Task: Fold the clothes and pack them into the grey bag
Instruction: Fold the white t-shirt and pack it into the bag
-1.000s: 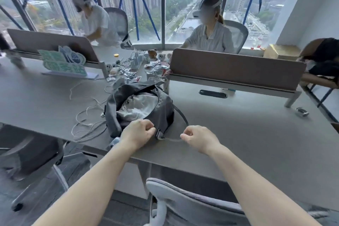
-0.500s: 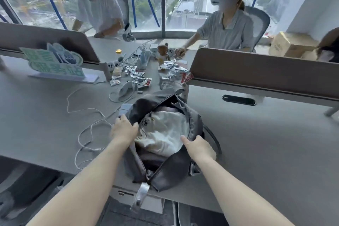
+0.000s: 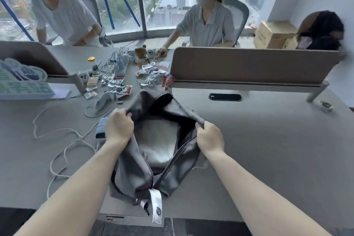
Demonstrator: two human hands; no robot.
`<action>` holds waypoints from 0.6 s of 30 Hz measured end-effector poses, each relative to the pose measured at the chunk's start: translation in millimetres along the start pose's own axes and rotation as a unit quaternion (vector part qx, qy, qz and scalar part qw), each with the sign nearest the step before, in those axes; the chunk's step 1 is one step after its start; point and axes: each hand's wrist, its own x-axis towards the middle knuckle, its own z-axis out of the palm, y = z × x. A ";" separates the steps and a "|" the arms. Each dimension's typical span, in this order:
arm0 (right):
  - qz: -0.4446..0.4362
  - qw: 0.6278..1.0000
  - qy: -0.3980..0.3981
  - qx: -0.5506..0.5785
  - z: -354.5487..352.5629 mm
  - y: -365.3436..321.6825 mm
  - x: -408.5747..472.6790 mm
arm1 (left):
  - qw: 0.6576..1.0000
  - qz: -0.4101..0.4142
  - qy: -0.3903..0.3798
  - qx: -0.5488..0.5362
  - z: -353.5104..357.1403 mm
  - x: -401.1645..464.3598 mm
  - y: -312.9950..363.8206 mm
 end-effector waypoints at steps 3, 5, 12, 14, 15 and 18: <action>-0.020 0.999 0.026 0.041 -48.1 15.9 -1.8 | 1.000 0.017 0.011 -0.023 -2.8 -14.2 44.6; -0.027 0.996 0.047 0.072 -85.1 34.6 -4.8 | 0.999 0.017 0.021 -0.036 -1.1 -32.8 77.7; -0.049 0.990 0.098 0.091 -235.7 139.7 -7.2 | 0.992 0.020 0.030 -0.120 35.0 -117.9 211.3; -0.050 0.990 0.102 0.079 -275.1 174.8 -3.8 | 0.989 -0.002 0.010 -0.148 54.3 -143.8 249.0; -0.049 0.991 0.105 0.073 -292.8 190.3 -1.6 | 0.987 -0.017 -0.001 -0.159 63.2 -157.2 267.7; -0.045 0.991 0.112 0.056 -336.4 229.2 4.4 | 0.984 -0.045 -0.022 -0.172 87.8 -190.8 313.4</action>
